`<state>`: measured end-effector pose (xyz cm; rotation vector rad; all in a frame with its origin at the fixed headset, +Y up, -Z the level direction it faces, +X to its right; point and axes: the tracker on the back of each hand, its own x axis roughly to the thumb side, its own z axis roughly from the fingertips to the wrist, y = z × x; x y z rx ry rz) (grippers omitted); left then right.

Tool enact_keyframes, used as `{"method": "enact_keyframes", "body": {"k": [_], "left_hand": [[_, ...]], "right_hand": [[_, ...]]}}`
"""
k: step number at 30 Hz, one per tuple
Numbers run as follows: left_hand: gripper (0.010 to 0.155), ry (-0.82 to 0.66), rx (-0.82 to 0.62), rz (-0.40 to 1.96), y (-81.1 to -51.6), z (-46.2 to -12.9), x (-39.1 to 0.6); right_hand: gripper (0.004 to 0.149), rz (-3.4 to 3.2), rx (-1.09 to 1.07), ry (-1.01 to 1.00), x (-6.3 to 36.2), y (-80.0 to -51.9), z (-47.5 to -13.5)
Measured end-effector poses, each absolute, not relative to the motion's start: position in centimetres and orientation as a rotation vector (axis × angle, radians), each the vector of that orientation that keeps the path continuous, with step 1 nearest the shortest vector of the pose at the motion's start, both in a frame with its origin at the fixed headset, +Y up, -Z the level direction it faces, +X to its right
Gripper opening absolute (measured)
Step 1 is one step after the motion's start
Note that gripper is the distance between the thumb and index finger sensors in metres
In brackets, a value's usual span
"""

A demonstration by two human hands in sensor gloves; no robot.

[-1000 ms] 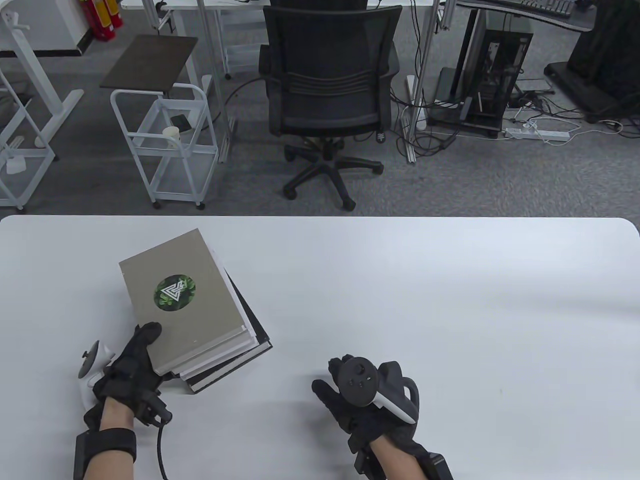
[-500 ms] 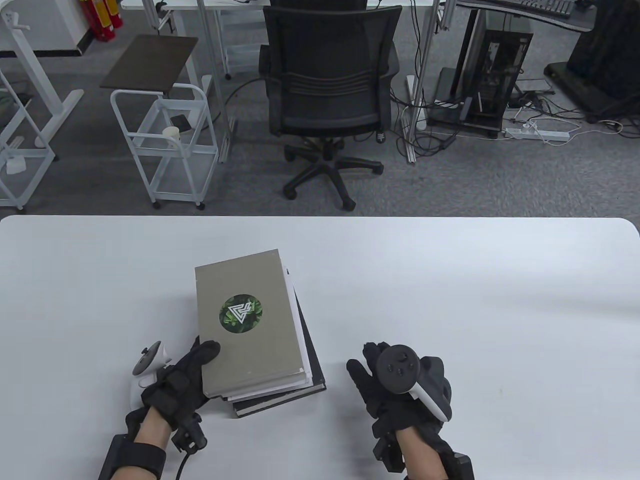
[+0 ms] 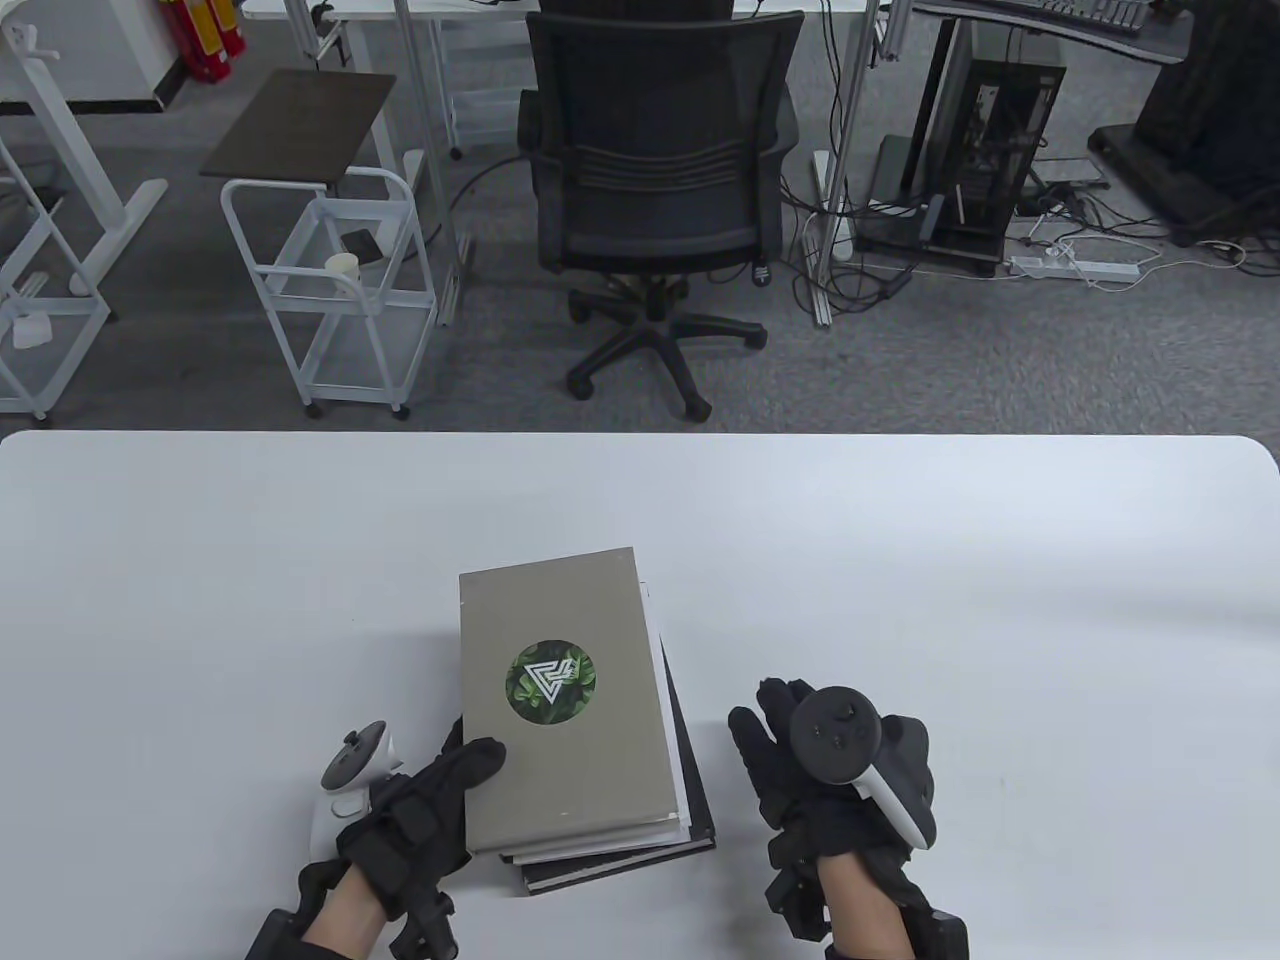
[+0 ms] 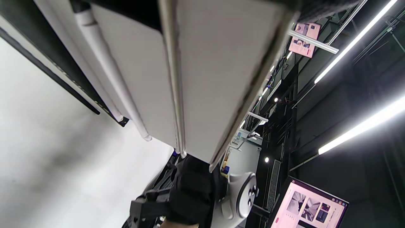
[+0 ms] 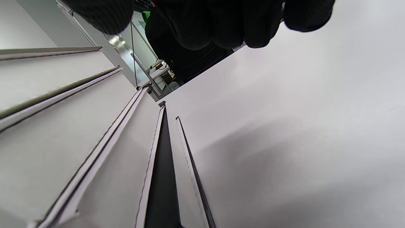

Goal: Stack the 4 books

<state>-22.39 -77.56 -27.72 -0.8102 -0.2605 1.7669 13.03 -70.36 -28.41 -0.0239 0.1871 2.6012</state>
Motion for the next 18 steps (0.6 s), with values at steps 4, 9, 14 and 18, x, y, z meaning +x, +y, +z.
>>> {"method": "enact_keyframes", "body": {"k": [4, 9, 14, 18], "left_hand": [[0.101, -0.282, -0.848, 1.766, -77.6, -26.9, -21.4], [0.101, -0.307, -0.883, 1.746, -77.7, -26.5, -20.7], [0.101, -0.309, -0.881, 1.724, -77.9, -26.7, -20.8], [0.101, -0.302, -0.892, 1.710, -77.9, -26.8, -20.9]], "right_hand": [[0.068, 2.602, -0.032, 0.189, 13.2, -70.4, -28.4], [0.068, 2.592, -0.041, 0.193, 13.4, -70.4, -28.3], [0.068, 2.586, -0.044, 0.197, 13.5, -70.3, -28.3], [0.069, 2.578, -0.030, 0.201, 13.5, -70.3, -28.3]]}}
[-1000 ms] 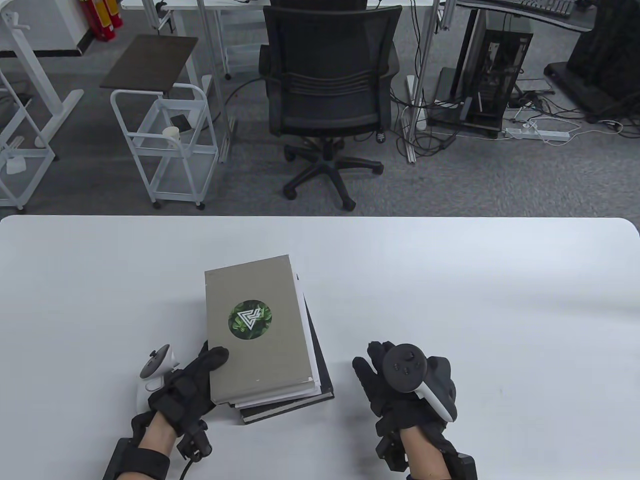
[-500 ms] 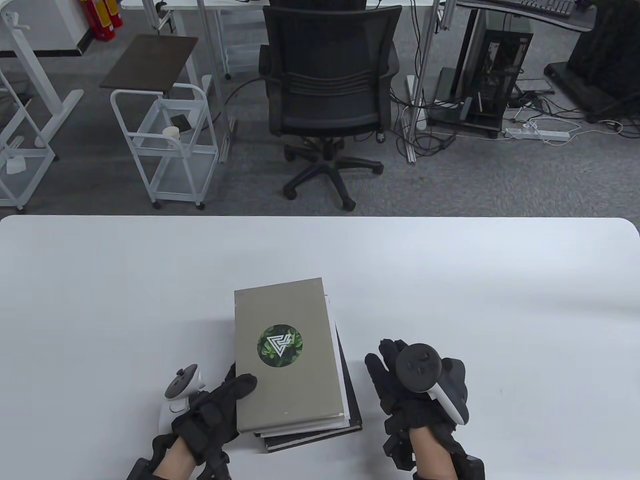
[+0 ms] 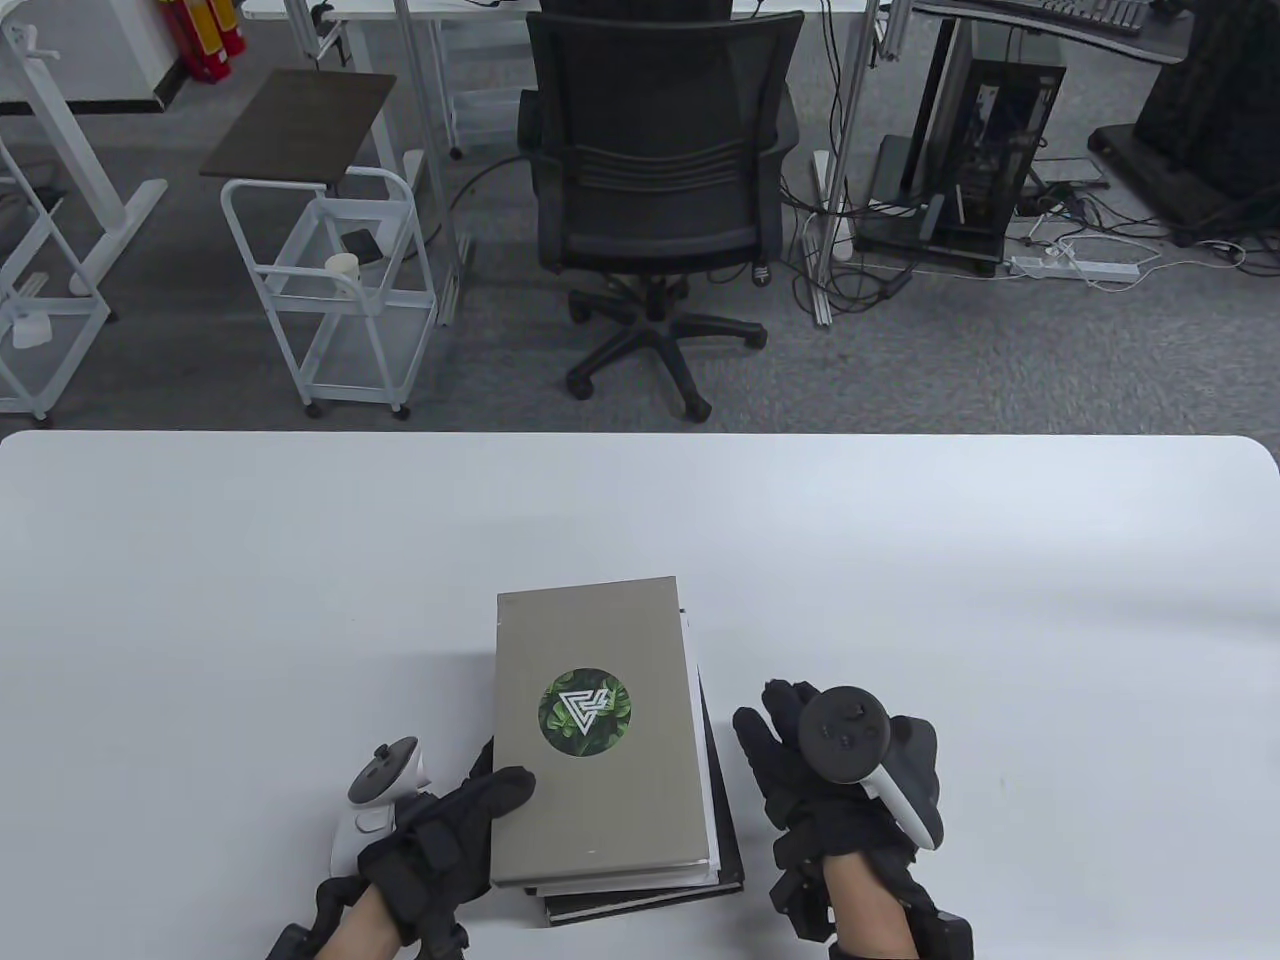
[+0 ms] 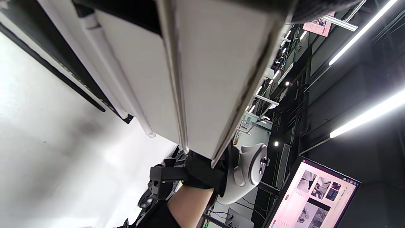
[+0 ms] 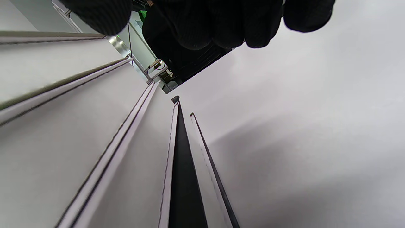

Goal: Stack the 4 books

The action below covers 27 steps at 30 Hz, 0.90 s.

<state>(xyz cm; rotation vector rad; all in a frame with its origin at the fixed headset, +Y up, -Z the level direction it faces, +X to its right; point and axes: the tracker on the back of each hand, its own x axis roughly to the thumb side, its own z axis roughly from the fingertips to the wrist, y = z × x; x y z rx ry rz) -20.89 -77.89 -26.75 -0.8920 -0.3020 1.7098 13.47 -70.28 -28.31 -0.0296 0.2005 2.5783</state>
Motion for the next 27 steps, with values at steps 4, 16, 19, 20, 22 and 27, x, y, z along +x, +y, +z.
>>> {"method": "enact_keyframes", "body": {"k": [4, 16, 19, 20, 22, 27], "left_hand": [[0.102, -0.267, -0.796, 1.628, -77.2, -26.5, -21.2], [0.092, -0.177, -0.503, 1.472, -72.6, -26.3, -25.5], [0.086, -0.072, -0.408, 1.338, -71.7, -26.8, -27.2], [0.085, -0.049, -0.365, 1.233, -71.5, -27.0, -27.9], [0.082, -0.005, -0.298, 1.028, -71.4, -27.3, -28.7], [0.078, 0.047, -0.186, 0.740, -73.1, -27.1, -28.3]], "right_hand": [[0.070, 2.580, -0.006, 0.164, 13.5, -69.8, -28.1], [0.069, 2.809, 0.082, 0.104, 12.8, -69.4, -27.3], [0.069, 2.803, 0.063, 0.045, 13.1, -70.4, -27.1], [0.070, 2.816, 0.056, 0.031, 13.1, -70.8, -27.1], [0.071, 2.835, 0.067, 0.029, 12.9, -71.5, -27.1], [0.075, 2.861, 0.071, 0.040, 12.2, -72.6, -27.2]]}}
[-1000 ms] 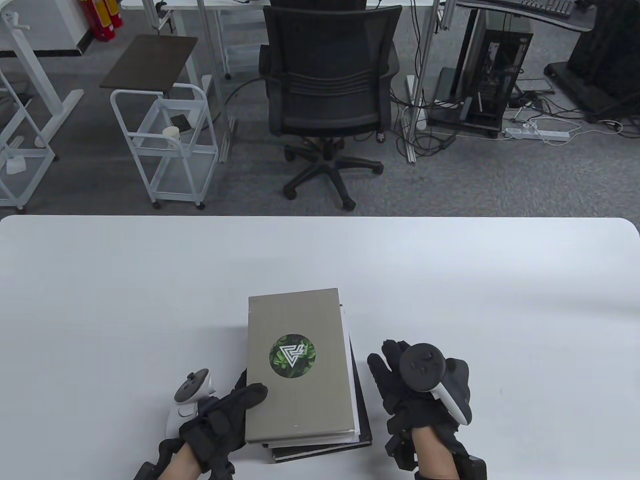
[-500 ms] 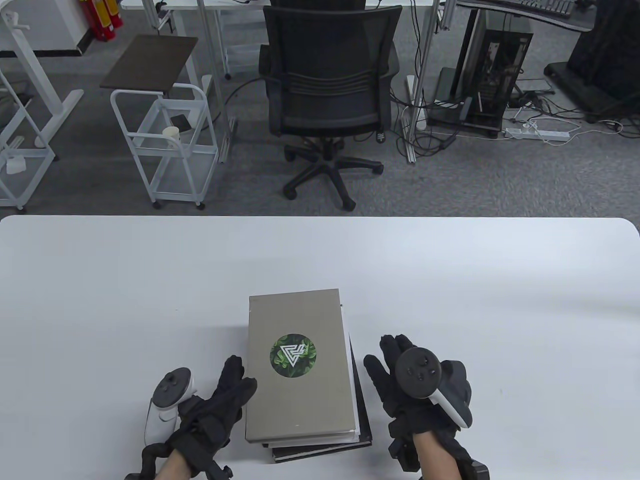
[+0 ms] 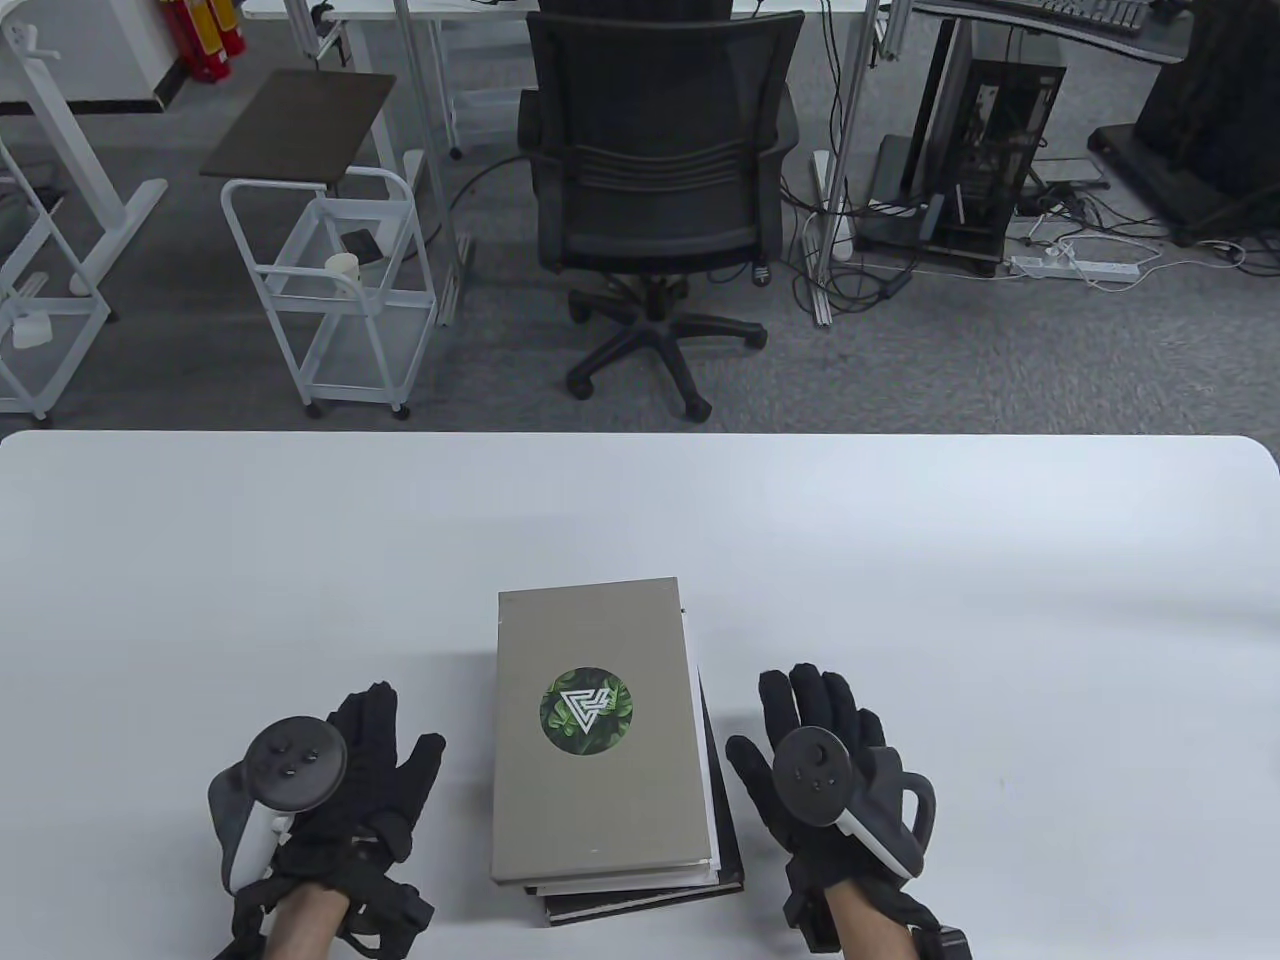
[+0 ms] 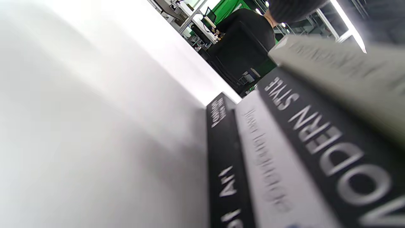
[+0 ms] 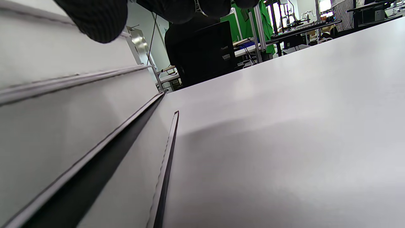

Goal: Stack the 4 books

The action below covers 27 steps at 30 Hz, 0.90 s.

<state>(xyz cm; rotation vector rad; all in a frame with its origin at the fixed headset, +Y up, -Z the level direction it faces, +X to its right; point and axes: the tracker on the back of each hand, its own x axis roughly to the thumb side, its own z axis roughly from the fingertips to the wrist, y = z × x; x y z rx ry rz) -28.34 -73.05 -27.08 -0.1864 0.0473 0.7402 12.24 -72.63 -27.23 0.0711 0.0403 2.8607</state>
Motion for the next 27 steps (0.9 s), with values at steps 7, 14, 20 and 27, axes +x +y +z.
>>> {"method": "enact_keyframes", "body": {"k": [7, 14, 20, 27], "left_hand": [[0.076, -0.042, -0.259, 0.656, -76.2, -27.4, -26.4], [0.079, -0.061, -0.305, 0.570, -77.1, -27.6, -25.5], [0.079, -0.051, -0.296, 0.538, -77.0, -27.9, -25.4], [0.079, -0.042, -0.281, 0.559, -76.6, -28.0, -25.5]], "right_hand": [[0.077, 2.849, 0.026, 0.136, 12.4, -73.7, -27.6], [0.076, 2.881, 0.014, 0.141, 12.3, -73.8, -27.6], [0.076, 2.898, 0.016, 0.146, 12.0, -73.9, -27.6], [0.077, 2.898, 0.015, 0.157, 12.1, -73.9, -27.6]]}}
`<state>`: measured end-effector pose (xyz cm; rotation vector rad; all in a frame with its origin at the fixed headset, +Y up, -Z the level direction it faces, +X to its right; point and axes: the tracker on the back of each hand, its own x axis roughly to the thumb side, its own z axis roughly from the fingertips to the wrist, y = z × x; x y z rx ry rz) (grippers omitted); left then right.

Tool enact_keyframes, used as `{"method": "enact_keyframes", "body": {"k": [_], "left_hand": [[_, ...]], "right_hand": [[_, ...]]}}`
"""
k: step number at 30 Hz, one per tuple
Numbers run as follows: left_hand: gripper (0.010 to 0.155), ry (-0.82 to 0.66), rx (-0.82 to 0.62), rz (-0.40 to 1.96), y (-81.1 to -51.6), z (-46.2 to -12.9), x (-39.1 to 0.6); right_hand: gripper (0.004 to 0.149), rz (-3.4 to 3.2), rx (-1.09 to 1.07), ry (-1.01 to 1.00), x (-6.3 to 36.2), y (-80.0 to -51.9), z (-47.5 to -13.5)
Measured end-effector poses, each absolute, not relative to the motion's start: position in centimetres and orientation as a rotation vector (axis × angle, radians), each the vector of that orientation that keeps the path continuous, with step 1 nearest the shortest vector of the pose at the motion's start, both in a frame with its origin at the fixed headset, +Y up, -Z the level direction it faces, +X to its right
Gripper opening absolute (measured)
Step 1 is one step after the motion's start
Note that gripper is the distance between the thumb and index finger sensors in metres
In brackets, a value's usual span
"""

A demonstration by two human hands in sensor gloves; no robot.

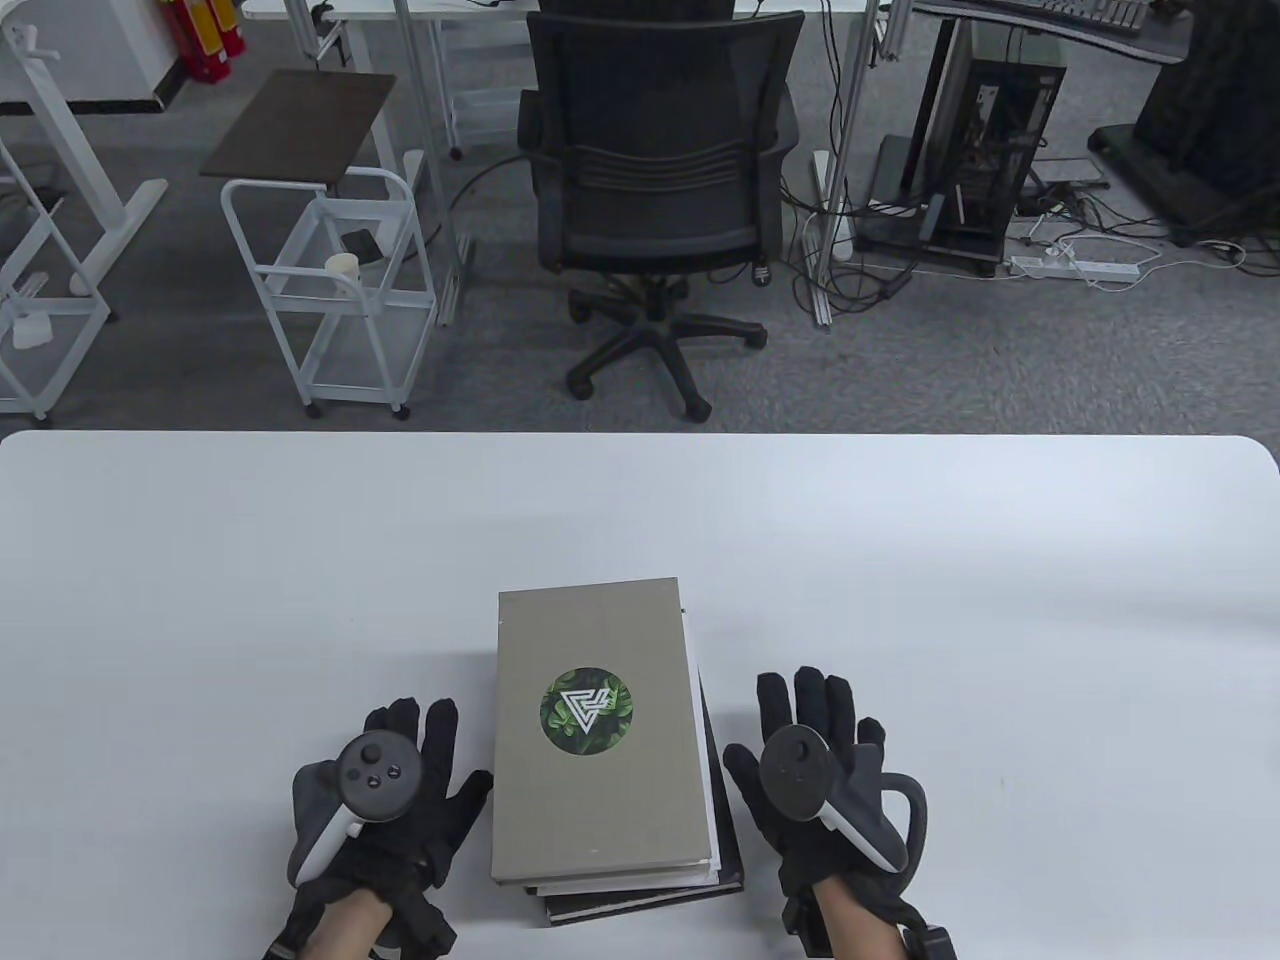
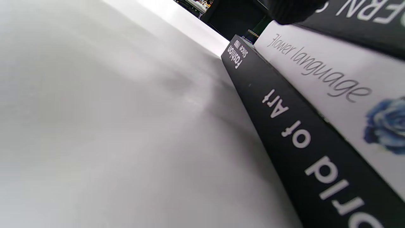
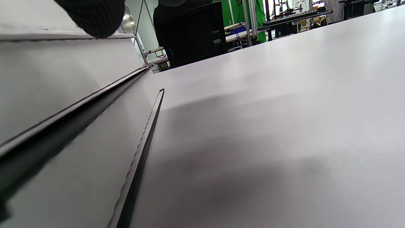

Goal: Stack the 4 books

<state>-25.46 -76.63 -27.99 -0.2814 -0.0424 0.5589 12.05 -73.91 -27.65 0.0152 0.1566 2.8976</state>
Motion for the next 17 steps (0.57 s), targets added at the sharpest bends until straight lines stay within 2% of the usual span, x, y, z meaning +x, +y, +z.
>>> {"method": "enact_keyframes", "body": {"k": [17], "left_hand": [[0.080, -0.077, -0.273, 0.603, -76.73, -28.03, -25.45]], "right_hand": [[0.075, 2.857, 0.002, 0.157, 12.32, -73.85, -27.67]]}}
